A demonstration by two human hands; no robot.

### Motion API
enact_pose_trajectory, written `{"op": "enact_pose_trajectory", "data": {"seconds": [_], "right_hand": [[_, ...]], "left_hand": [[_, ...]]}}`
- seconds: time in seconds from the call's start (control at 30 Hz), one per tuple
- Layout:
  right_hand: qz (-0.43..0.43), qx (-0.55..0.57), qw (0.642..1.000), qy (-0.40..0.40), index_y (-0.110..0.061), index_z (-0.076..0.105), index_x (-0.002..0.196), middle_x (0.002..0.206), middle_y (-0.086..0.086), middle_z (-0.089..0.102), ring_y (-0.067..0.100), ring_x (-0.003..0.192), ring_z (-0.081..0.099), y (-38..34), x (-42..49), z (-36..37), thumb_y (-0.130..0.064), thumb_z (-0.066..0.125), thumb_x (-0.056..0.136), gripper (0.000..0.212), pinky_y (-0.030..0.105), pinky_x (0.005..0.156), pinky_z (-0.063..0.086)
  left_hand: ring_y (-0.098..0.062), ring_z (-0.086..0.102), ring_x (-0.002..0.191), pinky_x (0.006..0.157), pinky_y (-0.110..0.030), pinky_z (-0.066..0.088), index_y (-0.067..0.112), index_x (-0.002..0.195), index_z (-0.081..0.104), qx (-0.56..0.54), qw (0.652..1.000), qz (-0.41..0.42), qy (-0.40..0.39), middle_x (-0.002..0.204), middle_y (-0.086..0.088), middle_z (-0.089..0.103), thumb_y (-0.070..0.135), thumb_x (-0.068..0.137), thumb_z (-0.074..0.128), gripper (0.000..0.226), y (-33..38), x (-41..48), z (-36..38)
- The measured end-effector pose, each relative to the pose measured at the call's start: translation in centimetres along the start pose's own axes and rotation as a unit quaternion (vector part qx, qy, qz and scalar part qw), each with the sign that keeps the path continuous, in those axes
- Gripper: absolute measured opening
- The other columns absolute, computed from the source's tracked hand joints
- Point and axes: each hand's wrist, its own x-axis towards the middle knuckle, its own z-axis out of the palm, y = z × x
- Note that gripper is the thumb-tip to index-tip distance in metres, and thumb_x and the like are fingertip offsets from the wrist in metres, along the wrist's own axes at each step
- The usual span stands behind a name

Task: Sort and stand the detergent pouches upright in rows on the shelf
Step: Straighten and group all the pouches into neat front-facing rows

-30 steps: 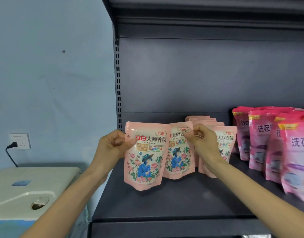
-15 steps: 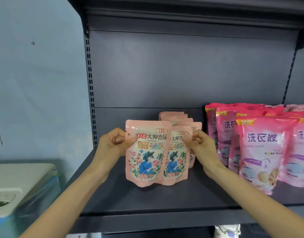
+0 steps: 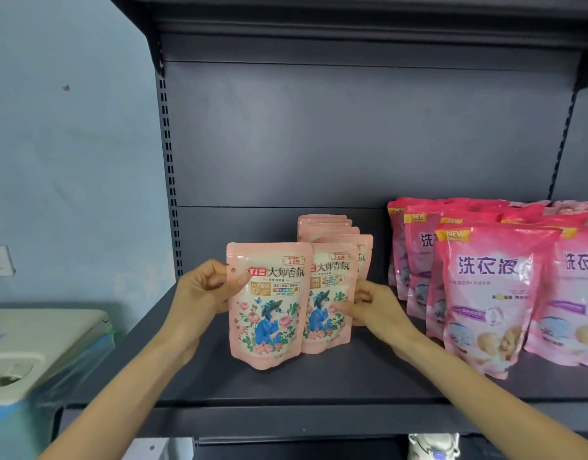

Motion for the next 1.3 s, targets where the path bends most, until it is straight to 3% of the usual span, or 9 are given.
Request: {"op": "enact_pose_trajectory", "data": {"seconds": [0.17, 0.37, 0.47, 0.7, 0.97, 1.07, 1.2, 1.3], "right_hand": [[0.002, 0.002, 1.0, 0.025, -0.019, 0.067, 0.089, 0.093, 0.001, 0.072, 0.016, 0.086, 0.07, 0.5, 0.1, -0.4, -0.006, 0.074, 0.075, 0.02, 0.037, 0.076, 0.058], [0.012, 0.026, 0.998, 0.059, -0.012, 0.063, 0.086, 0.089, -0.001, 0.071, 0.009, 0.078, 0.069, 0.9, -0.1, -2.1, -0.004, 0.072, 0.077, 0.015, 0.03, 0.065, 0.059], [0.016, 0.034, 0.997, 0.062, -0.01, 0.062, 0.084, 0.087, 0.0, 0.071, 0.011, 0.078, 0.069, 1.2, 0.0, -2.8, -0.004, 0.071, 0.078, 0.013, 0.034, 0.068, 0.059], [0.008, 0.031, 0.998, 0.051, -0.007, 0.06, 0.089, 0.091, 0.001, 0.07, 0.012, 0.081, 0.069, 1.4, 0.1, -3.2, -0.004, 0.07, 0.079, 0.014, 0.03, 0.067, 0.059], [-0.007, -0.003, 0.999, 0.034, -0.015, 0.059, 0.091, 0.099, 0.005, 0.068, 0.014, 0.089, 0.067, 1.4, -0.6, -3.8, -0.013, 0.073, 0.078, 0.019, 0.032, 0.074, 0.058], [-0.04, -0.037, 0.997, 0.062, -0.019, 0.057, 0.096, 0.1, -0.006, 0.065, 0.007, 0.092, 0.062, 1.0, -1.5, -4.0, -0.017, 0.073, 0.078, 0.024, 0.021, 0.072, 0.053], [-0.13, -0.069, 0.976, 0.16, -0.026, 0.051, 0.108, 0.109, -0.016, 0.053, -0.008, 0.1, 0.051, 0.4, -3.2, -4.0, -0.014, 0.069, 0.083, 0.033, 0.005, 0.072, 0.044], [-0.19, -0.058, 0.965, 0.174, -0.033, 0.047, 0.108, 0.111, -0.019, 0.05, -0.01, 0.103, 0.049, -0.2, -4.6, -3.8, -0.016, 0.067, 0.084, 0.035, 0.003, 0.077, 0.042]], "left_hand": [[-0.013, 0.071, 0.072, 0.054, -0.02, 0.054, 0.001, 0.08, 0.057, -0.001, 1.0, -0.008, 0.005, 0.078, -0.002, 0.074, 0.005, 0.082, 0.063, 0.008, -0.2, -0.4, 0.3], [-0.012, 0.071, 0.071, 0.054, -0.02, 0.054, 0.001, 0.077, 0.055, -0.005, 1.0, -0.01, -0.003, 0.077, -0.002, 0.074, 0.004, 0.083, 0.062, 0.009, -0.2, -1.1, 1.2], [-0.012, 0.071, 0.072, 0.055, -0.02, 0.054, 0.001, 0.078, 0.056, -0.005, 1.0, -0.01, -0.007, 0.078, 0.0, 0.074, 0.004, 0.082, 0.062, 0.007, -0.1, -1.3, 1.6], [-0.013, 0.072, 0.076, 0.058, -0.021, 0.056, 0.001, 0.08, 0.056, 0.006, 1.0, -0.015, -0.012, 0.08, 0.0, 0.075, 0.006, 0.083, 0.062, 0.008, 0.0, -1.6, 2.1], [-0.013, 0.071, 0.076, 0.06, -0.022, 0.057, 0.003, 0.078, 0.056, 0.002, 1.0, -0.017, -0.013, 0.08, -0.001, 0.075, 0.006, 0.082, 0.062, 0.008, 0.0, -2.0, 2.8], [-0.013, 0.071, 0.076, 0.059, -0.021, 0.056, 0.003, 0.078, 0.057, 0.001, 1.0, -0.015, -0.018, 0.08, -0.001, 0.075, 0.007, 0.082, 0.063, 0.008, 0.0, -2.0, 3.3], [-0.013, 0.071, 0.076, 0.059, -0.02, 0.055, 0.002, 0.079, 0.057, -0.006, 1.0, -0.01, -0.029, 0.08, -0.002, 0.075, 0.006, 0.082, 0.063, 0.008, 0.0, -2.1, 4.4], [-0.014, 0.071, 0.076, 0.059, -0.021, 0.055, 0.004, 0.078, 0.057, -0.015, 0.999, -0.006, -0.039, 0.081, -0.003, 0.075, 0.007, 0.082, 0.063, 0.008, -0.1, -2.0, 5.5]]}}
